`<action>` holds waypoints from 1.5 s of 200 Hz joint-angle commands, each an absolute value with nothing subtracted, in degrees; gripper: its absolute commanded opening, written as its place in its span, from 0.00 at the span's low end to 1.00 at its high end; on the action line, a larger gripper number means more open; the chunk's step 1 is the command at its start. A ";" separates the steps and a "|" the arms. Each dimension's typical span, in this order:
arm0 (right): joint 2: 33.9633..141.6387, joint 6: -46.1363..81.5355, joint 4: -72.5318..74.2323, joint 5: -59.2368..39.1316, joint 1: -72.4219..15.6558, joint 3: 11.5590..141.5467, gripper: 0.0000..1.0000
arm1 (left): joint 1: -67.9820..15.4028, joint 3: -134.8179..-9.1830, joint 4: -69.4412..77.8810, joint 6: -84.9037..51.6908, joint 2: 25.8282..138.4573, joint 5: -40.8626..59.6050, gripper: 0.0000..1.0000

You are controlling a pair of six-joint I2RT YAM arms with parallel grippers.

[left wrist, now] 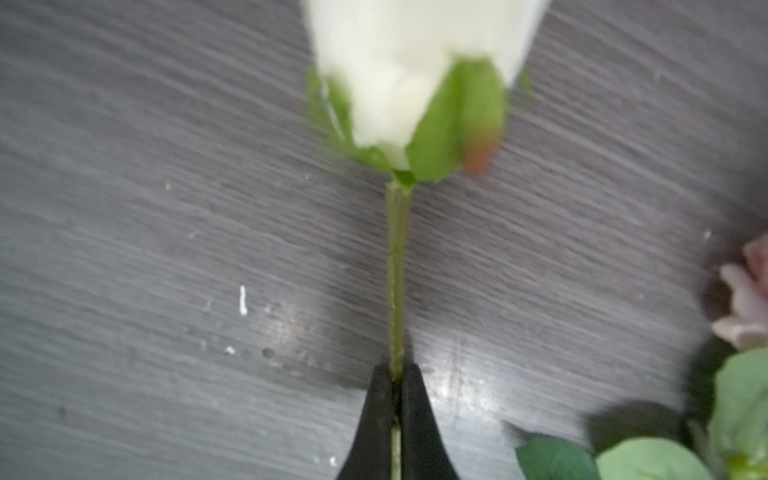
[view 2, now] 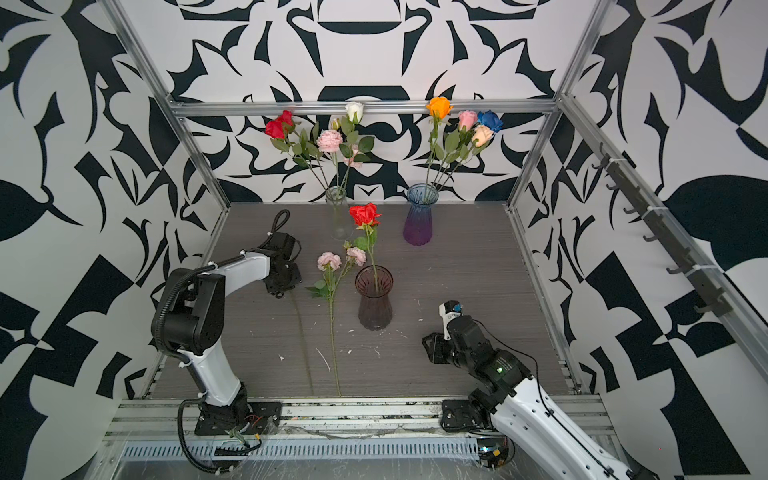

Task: Arrange the flowers into the vase
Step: 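Raise the white rose high and carry it toward the vases with the left gripper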

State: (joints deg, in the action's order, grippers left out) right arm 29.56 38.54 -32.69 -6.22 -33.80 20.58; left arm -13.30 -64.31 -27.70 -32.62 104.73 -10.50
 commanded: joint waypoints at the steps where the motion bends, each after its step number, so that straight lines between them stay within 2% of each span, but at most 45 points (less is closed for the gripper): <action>1: 29.65 37.59 -31.08 -5.52 -34.01 20.64 0.34 | -12.92 -65.28 -29.64 -32.94 102.13 -9.35 0.00; 37: 29.72 37.60 -31.09 -5.45 -34.02 20.65 0.34 | -12.92 -68.68 -31.56 -34.30 91.57 -9.38 0.00; 75: 29.71 37.55 -31.03 -5.56 -34.01 20.65 0.34 | -13.02 -74.90 -29.85 -36.79 80.88 -3.48 0.00; 94: 29.72 37.56 -31.03 -5.51 -34.10 20.59 0.34 | -14.03 -78.52 -24.52 -37.25 76.18 3.67 0.00; 124: 29.66 37.63 -31.03 -5.37 -34.10 20.57 0.34 | -20.77 -83.06 -10.92 -35.57 69.98 5.80 0.00; 154: 30.13 37.62 -31.02 -5.41 -34.12 20.65 0.34 | -23.79 -82.45 6.50 -37.92 68.55 12.38 0.01; 177: 29.97 37.72 -31.03 -5.27 -34.10 20.58 0.34 | -25.67 -82.67 12.67 -37.30 69.15 14.52 0.00; 231: 29.89 37.77 -31.03 -5.19 -34.10 20.63 0.34 | -29.07 -80.54 17.80 -33.90 69.60 14.50 0.00; 300: 29.46 37.79 -31.12 -5.28 -34.10 20.57 0.33 | -38.17 -82.20 13.65 -17.63 70.73 12.45 0.00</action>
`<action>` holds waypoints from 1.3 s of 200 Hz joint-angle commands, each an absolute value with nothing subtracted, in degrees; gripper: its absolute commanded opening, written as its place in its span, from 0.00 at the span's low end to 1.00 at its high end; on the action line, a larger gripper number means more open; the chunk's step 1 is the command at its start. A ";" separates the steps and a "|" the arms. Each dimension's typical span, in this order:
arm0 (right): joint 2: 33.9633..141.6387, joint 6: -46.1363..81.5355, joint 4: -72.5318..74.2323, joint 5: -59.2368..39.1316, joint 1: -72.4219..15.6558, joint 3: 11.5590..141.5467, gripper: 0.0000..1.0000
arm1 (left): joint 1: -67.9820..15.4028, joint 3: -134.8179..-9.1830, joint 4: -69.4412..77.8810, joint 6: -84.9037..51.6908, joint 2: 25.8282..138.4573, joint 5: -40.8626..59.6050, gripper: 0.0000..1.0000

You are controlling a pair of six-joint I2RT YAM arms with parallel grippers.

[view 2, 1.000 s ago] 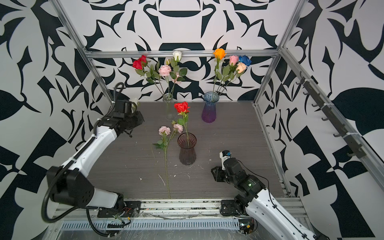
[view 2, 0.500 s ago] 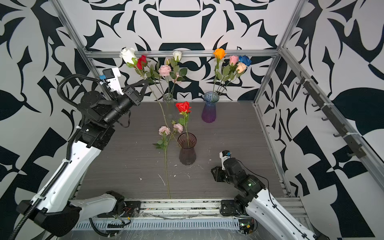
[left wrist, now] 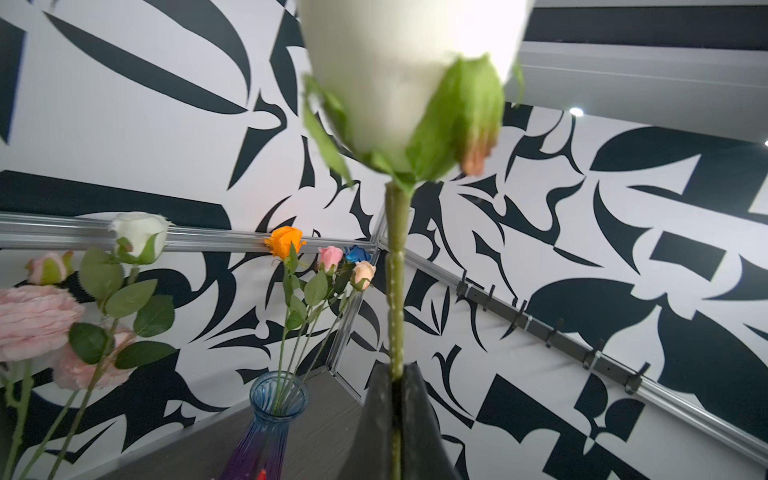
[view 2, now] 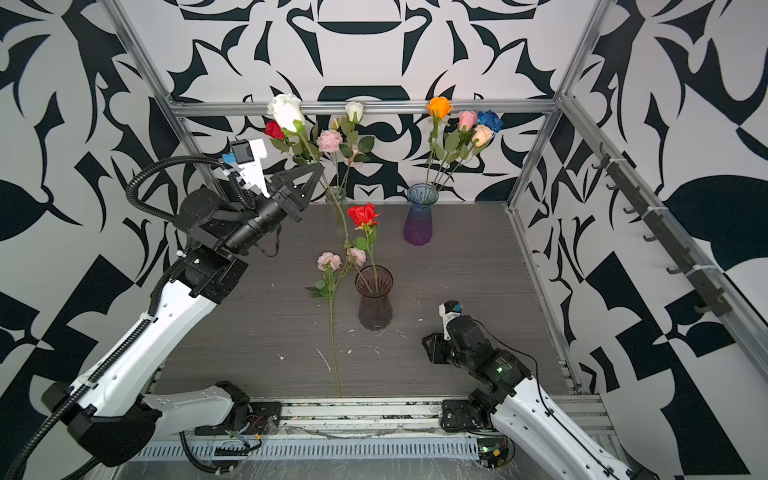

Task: Arrange the flowers into the vase
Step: 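Raise the white rose high and carry it toward the vases with the left gripper, then lower the white rose stem into the dark pink vase with the left gripper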

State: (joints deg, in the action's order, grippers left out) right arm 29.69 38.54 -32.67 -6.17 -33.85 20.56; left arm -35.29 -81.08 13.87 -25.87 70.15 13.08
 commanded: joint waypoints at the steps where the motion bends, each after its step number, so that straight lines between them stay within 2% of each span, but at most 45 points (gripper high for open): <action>1: 29.45 37.75 -31.12 -5.28 -34.10 20.57 0.33 | -38.38 -82.24 13.50 -17.39 70.74 12.38 0.00; 92: 29.27 37.75 -31.11 -5.36 -34.10 20.59 0.33 | -48.18 -81.11 3.31 -3.62 74.71 8.60 0.00; 122: 29.27 37.79 -31.11 -5.36 -34.10 20.53 0.33 | -51.23 -81.65 -1.27 0.60 76.78 5.00 0.05; 137: 29.30 37.75 -31.11 -5.36 -34.10 20.59 0.33 | -51.24 -81.49 -2.47 -0.51 77.38 3.10 0.12; 188: 29.62 37.79 -31.11 -5.36 -34.10 20.57 0.33 | -51.24 -83.13 -6.17 -2.08 78.94 2.71 0.25; 260: 29.71 37.73 -31.03 -5.36 -34.10 20.59 0.33 | -51.23 -81.57 -6.14 -2.81 77.90 0.60 0.28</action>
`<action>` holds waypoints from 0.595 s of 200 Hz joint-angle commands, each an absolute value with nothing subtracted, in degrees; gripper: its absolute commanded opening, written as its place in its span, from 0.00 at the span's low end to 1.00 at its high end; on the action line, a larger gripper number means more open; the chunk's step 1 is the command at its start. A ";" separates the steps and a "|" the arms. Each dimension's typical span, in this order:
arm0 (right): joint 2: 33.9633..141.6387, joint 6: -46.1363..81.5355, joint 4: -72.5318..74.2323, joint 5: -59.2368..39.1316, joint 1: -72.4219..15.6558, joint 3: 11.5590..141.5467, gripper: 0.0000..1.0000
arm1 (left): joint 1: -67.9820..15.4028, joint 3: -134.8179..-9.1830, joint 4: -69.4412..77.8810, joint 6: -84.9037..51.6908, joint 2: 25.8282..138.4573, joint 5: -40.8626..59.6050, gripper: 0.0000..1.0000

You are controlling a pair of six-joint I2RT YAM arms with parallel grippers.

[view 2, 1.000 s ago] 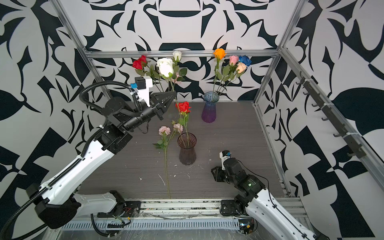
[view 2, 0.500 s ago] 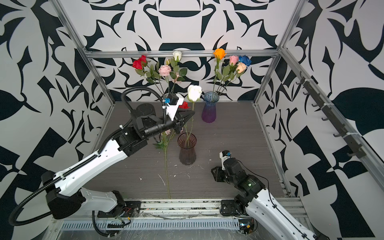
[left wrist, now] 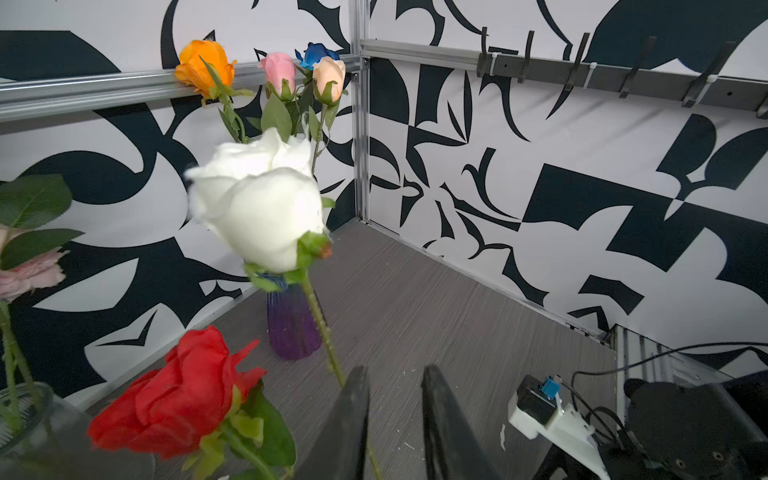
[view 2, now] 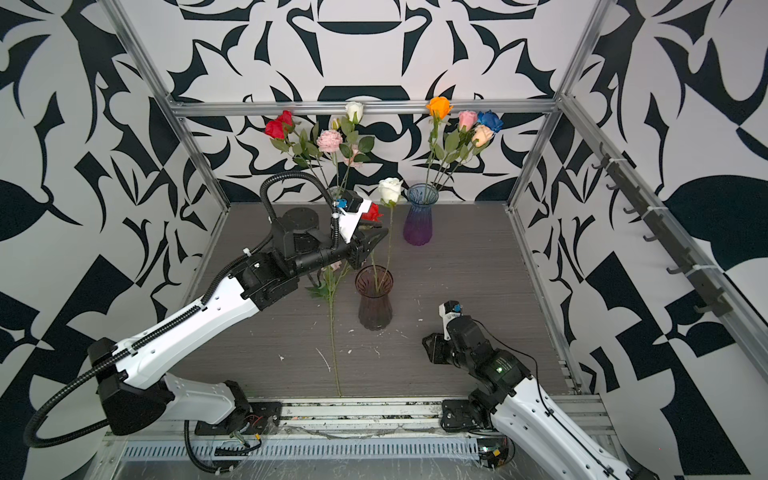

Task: Arrange the flowers into the vase
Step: 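Lower the white rose stem into the dark pink vase with the left gripper, then open the left gripper and move it down to the pink rose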

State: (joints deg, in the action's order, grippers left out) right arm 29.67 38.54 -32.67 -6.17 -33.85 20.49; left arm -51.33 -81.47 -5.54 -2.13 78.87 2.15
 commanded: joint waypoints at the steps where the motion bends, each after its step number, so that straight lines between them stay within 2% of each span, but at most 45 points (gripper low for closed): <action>1: 29.71 37.72 -31.03 -5.36 -34.10 20.58 0.33 | -51.23 -81.52 -6.15 -2.85 77.84 0.56 0.28; 63: 29.95 37.69 -30.94 -5.70 -34.11 20.57 0.33 | -51.15 -76.50 -12.14 -3.33 75.13 -4.33 0.35; 97: 29.97 37.57 -30.85 -5.70 -34.10 20.58 0.33 | -50.86 -74.20 -21.26 -8.08 74.42 -16.93 0.36; 119: 30.01 37.52 -30.85 -5.71 -34.10 20.57 0.33 | -48.77 -69.79 -22.76 -12.91 72.05 -18.16 0.36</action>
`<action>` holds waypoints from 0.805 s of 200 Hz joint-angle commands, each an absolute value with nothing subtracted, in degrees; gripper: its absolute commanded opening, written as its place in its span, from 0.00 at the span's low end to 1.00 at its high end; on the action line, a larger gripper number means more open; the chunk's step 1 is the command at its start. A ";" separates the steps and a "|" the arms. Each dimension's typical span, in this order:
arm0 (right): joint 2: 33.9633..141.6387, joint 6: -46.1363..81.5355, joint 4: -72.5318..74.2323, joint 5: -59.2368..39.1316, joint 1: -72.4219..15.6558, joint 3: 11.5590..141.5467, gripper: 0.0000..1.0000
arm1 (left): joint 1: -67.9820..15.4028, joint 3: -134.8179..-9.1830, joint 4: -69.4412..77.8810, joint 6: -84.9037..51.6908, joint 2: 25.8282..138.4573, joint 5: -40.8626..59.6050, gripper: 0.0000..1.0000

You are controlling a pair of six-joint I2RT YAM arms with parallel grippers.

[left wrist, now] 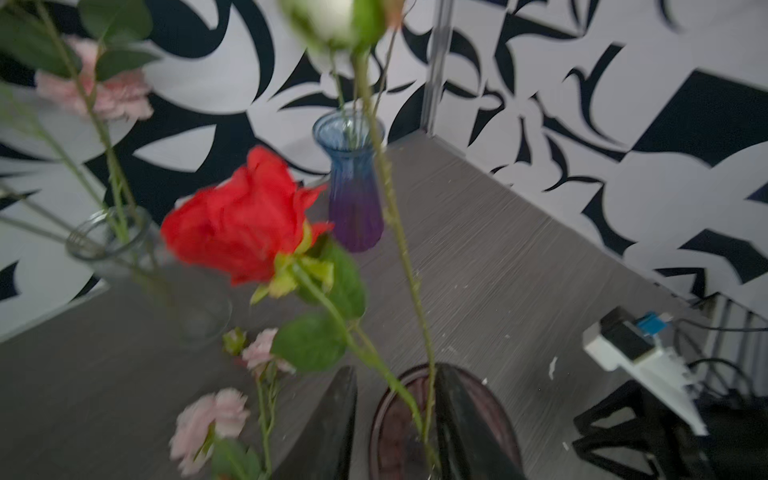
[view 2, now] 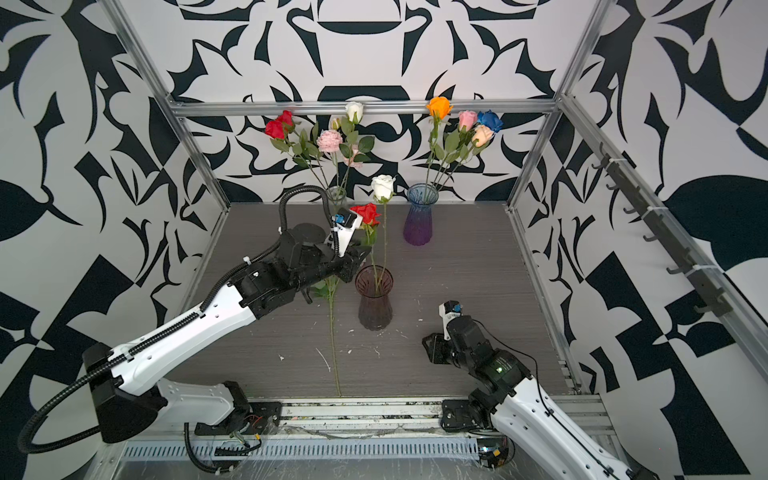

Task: Arrange the flowers into the vase
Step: 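Open the left gripper and move it down to the pink rose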

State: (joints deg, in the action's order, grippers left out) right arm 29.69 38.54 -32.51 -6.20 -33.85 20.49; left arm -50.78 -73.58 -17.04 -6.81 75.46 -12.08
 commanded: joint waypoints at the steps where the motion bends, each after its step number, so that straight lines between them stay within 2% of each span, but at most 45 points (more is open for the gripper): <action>1: 29.99 37.57 -30.85 -5.71 -34.10 20.57 0.33 | -48.64 -69.57 -22.76 -13.14 71.75 -18.09 0.36; 50: 30.30 37.48 -30.85 -5.71 -34.10 20.65 0.33 | -43.58 -61.72 -25.31 -22.64 70.78 -16.02 0.36; 90: 29.93 37.58 -30.93 -5.49 -34.10 20.57 0.33 | -43.24 -56.99 -27.77 -28.87 72.60 -15.85 0.35; 131: 29.97 37.61 -30.89 -5.54 -34.10 20.57 0.33 | -43.11 -53.13 -29.52 -35.97 80.08 -18.44 0.35; 161: 30.05 37.55 -30.94 -5.62 -34.10 20.57 0.33 | -42.80 -53.30 -30.26 -39.56 85.91 -16.74 0.34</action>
State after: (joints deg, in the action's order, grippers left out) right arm 29.71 38.54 -32.29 -6.20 -33.85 20.49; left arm -43.20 -53.21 -27.51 -33.87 82.81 -16.75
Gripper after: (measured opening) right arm 0.333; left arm 0.346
